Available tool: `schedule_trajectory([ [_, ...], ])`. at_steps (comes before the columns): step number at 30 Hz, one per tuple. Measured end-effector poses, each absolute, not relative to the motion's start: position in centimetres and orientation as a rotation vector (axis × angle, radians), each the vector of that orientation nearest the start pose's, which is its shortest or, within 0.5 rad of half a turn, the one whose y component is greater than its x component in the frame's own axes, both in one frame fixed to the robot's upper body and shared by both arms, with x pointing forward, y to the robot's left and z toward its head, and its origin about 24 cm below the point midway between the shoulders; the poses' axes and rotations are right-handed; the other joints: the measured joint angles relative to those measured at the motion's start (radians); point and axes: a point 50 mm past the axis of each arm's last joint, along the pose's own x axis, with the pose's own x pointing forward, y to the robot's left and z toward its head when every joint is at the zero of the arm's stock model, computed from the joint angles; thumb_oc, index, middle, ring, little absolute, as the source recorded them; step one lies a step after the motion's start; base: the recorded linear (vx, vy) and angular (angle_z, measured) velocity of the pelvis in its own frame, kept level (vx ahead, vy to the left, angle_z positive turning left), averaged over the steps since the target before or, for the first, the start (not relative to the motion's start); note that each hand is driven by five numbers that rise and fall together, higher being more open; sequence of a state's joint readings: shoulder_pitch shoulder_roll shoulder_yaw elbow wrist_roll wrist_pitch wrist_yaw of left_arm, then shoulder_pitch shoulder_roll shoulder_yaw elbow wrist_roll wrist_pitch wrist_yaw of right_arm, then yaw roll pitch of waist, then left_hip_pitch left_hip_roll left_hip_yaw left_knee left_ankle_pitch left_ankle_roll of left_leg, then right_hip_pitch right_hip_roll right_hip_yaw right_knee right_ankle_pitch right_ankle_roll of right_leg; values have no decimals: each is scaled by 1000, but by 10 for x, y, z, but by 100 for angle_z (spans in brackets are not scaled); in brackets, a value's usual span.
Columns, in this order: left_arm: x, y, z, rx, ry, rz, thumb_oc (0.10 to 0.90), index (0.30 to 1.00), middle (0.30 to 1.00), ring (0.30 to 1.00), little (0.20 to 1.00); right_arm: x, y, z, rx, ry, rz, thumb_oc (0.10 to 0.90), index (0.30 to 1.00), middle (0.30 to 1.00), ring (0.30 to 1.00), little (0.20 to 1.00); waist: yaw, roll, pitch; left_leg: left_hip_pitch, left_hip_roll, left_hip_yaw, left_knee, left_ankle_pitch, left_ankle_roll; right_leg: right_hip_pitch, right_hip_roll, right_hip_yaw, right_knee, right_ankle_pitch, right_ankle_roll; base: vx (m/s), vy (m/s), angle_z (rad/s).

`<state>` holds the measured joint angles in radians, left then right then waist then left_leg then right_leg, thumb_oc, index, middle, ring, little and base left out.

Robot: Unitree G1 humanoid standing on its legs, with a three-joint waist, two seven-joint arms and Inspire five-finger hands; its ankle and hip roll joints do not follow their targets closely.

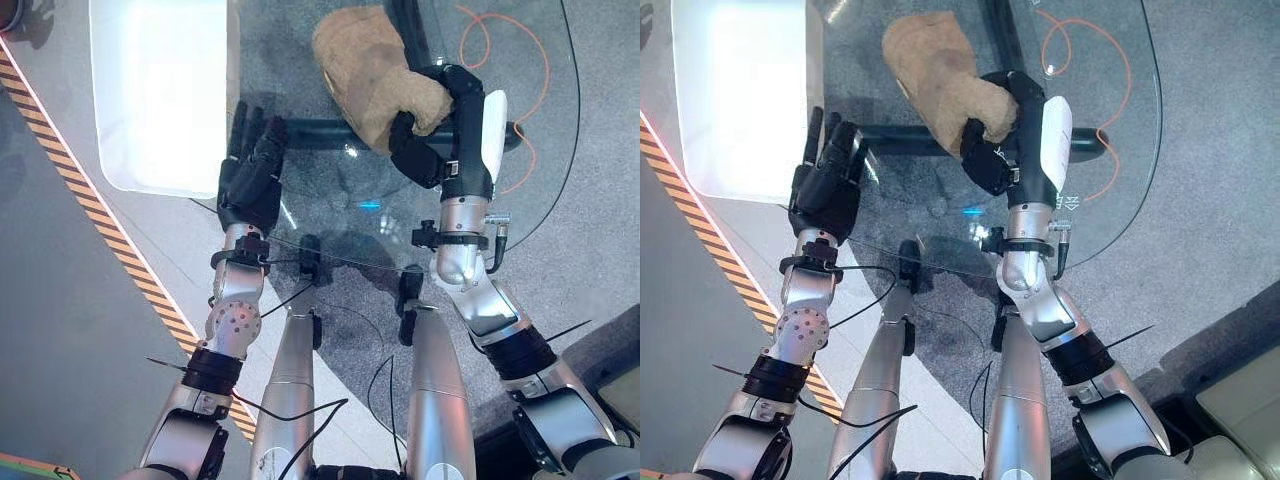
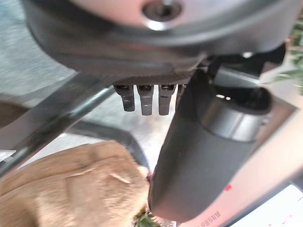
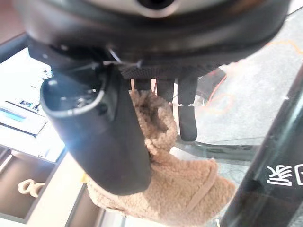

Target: Wipe the table with a cloth and put it in the basket.

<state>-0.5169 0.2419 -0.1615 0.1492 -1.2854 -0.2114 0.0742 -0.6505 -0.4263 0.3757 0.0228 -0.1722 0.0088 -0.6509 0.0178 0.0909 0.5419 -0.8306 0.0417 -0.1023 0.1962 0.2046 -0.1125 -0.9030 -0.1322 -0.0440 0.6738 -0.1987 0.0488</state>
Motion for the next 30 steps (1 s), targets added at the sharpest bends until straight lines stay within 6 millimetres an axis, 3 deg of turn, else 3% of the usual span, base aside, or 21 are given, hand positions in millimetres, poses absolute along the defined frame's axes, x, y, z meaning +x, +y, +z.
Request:
schedule_trajectory([
  [8,336,126,160,-1081,-239,-316,800,900,900,900,900,319,-118,214,-472,-763,-221,100,300,300,300,200,-5,0,0,0,0,1,1,0,0,0,0,1,0,1,1,0,0,0],
  [19,335,113,165,-1177,-233,-422,800,900,900,900,900,317,-96,201,-527,-730,-48,100,300,300,300,200,-17,0,0,1,0,3,1,0,1,0,0,2,1,1,1,0,0,0],
  [30,334,113,167,-1208,-276,-440,800,900,900,900,900,316,-92,201,-545,-728,10,100,300,300,300,200,-20,0,0,2,0,3,1,0,0,0,0,3,2,1,1,0,0,0],
])
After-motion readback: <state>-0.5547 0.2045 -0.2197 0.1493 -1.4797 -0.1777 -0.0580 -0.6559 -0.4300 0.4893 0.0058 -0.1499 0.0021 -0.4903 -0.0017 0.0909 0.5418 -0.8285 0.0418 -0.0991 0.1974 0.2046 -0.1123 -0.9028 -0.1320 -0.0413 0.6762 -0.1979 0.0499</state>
